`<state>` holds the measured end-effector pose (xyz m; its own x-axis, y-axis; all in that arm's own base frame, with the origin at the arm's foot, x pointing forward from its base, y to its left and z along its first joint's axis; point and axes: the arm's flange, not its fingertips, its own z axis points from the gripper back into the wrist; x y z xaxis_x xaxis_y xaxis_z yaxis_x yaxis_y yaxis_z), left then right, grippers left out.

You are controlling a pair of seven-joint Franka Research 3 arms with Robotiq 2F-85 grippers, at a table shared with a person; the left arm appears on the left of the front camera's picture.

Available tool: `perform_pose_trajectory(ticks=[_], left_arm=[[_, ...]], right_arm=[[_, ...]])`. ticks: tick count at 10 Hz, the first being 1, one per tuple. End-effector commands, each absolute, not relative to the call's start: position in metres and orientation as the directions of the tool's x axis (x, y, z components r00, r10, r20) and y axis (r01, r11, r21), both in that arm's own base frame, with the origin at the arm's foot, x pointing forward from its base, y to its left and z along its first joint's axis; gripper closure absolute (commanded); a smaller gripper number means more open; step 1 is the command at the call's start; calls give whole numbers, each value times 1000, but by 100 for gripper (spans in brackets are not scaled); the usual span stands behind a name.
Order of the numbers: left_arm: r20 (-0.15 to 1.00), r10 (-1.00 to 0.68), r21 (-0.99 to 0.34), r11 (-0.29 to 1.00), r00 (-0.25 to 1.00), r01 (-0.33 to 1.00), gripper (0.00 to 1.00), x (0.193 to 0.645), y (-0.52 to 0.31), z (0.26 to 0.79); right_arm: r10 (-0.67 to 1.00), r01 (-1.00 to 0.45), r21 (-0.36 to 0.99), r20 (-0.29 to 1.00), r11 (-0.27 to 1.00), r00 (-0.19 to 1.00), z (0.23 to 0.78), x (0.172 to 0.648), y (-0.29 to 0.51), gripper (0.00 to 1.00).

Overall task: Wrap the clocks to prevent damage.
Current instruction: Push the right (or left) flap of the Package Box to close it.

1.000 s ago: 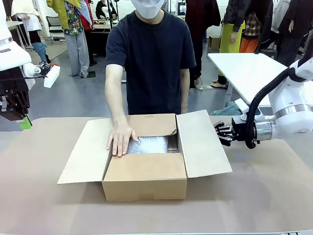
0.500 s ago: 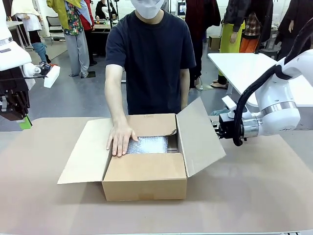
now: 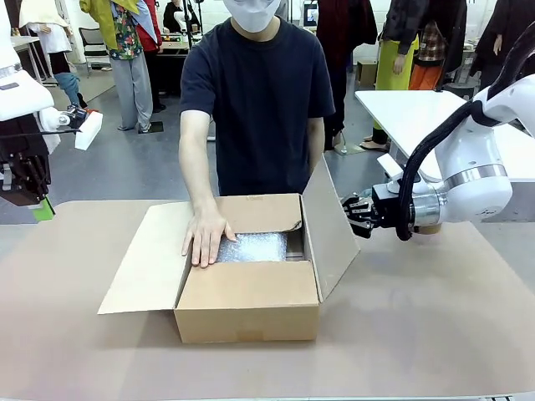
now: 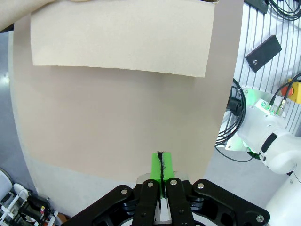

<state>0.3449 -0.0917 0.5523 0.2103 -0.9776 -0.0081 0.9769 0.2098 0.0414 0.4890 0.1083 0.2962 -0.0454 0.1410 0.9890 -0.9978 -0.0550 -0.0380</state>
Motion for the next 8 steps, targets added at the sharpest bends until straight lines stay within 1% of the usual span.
perform_pose_trajectory(ticks=[1, 8], left_arm=[[-1, -977, 38, 214, 214, 976, 99, 345, -92, 552], [-1, -977, 38, 214, 214, 976, 99, 345, -92, 552]], right_arm=[[122, -998, -44, 991, -49, -49, 288, 488, 121, 99], [157, -996, -22, 987, -82, -34, 276, 500, 152, 99]])
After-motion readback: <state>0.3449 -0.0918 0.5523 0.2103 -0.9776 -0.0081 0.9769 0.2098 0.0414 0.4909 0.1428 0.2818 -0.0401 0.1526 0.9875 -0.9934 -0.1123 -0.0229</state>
